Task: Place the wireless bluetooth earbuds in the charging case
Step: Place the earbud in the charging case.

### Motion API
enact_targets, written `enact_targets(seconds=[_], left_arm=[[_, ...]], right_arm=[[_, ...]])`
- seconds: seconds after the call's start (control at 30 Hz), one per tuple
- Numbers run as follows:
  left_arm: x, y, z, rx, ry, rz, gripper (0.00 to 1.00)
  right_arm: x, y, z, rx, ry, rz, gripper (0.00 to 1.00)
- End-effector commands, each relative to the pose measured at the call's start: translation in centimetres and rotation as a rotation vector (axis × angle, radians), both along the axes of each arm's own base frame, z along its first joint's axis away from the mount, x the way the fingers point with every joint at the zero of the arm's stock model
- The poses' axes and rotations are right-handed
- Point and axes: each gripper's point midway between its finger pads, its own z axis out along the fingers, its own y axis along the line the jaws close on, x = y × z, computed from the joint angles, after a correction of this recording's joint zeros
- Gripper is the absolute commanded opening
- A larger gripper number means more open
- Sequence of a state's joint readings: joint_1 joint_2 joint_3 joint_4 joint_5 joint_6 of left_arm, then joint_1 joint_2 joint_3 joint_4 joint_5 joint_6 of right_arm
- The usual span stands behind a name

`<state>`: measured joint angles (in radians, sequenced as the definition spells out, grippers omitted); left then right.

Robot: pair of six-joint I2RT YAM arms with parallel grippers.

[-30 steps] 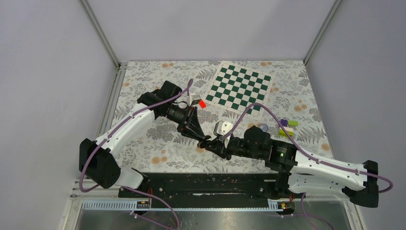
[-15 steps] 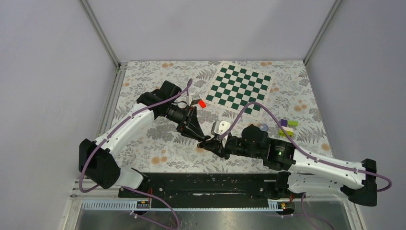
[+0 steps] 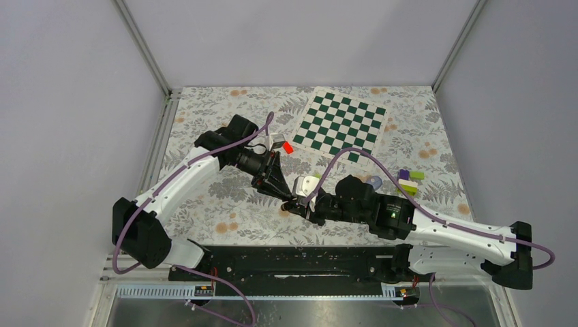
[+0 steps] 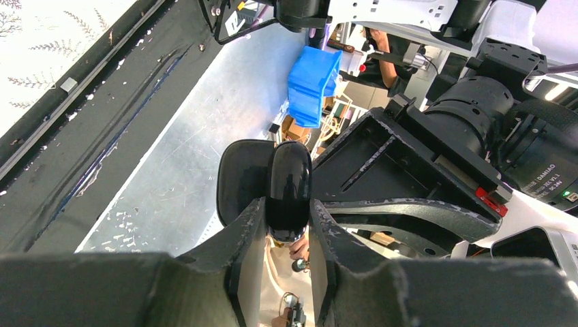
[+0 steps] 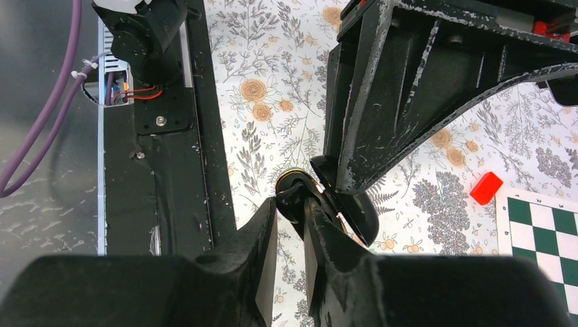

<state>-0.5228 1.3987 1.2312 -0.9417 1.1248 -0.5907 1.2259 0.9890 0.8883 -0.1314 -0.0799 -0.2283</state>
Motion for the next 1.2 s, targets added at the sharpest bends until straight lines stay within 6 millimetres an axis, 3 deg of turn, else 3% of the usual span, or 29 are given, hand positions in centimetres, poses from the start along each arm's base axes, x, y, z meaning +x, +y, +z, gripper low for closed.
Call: enact_targets(seconds=[0.0,0.1,0.23,0.33,0.53,0.8,0.93,0.97,1.0,1.1,1.17], left_arm=[[-1.0,-0.1,2.8,-0.098,-0.036,-0.045,0.0],[-1.0,-0.1,2.8,-0.099,-0.038,-0.046,0.0],[-1.0,-0.2,2.7,-0.097,-0.036,-0.046,0.0],[-1.0,-0.1,2.6,-0.094,-0.037,-0.045,0.0],[-0.9,-0.2,2.6,-0.092,-0.035,-0.045,0.0],[-0.9,-0.2,2.5,-0.09,-0.035,-0.044,0.0],[-0.8,-0.2,2.6,-0.09,-0.036,-0.043,0.0],[-0.8,-0.2,2.6,-0.091,-0.037,-0.042,0.0],[-0.8,-0.2,2.5,-0.089,-0.034,-0.043,0.0],[-0.8,-0.2,2.5,-0.087,-0.034,-0.041,0.0],[-0.7,-0.2,2.5,-0.086,-0.035,-0.041,0.0]], right_arm=[[-0.2,0.5,0.4,0.002,-0.018,0.029,0.0],[0.0,0.6,0.1,-0.011,-0.015,0.018,0.0],[0.1,0.5,0.4,-0.006,0.002,-0.004,0.29],[-0.1,0.3,0.9,0.024,0.013,-0.006,0.4],[-1.0,-0.4,2.4,0.101,0.03,0.011,0.53],[-3.1,-2.3,6.1,0.262,0.043,0.068,0.64],[-1.6,-3.4,6.7,0.311,0.065,-0.059,0.7],[-0.9,-3.6,6.7,0.324,0.091,-0.116,0.68],[-0.2,-3.9,6.6,0.332,0.102,-0.168,0.59],[-0.4,-3.4,6.0,0.352,0.192,-0.189,0.15],[-1.7,-2.2,6.2,0.37,0.236,-0.105,0.03]])
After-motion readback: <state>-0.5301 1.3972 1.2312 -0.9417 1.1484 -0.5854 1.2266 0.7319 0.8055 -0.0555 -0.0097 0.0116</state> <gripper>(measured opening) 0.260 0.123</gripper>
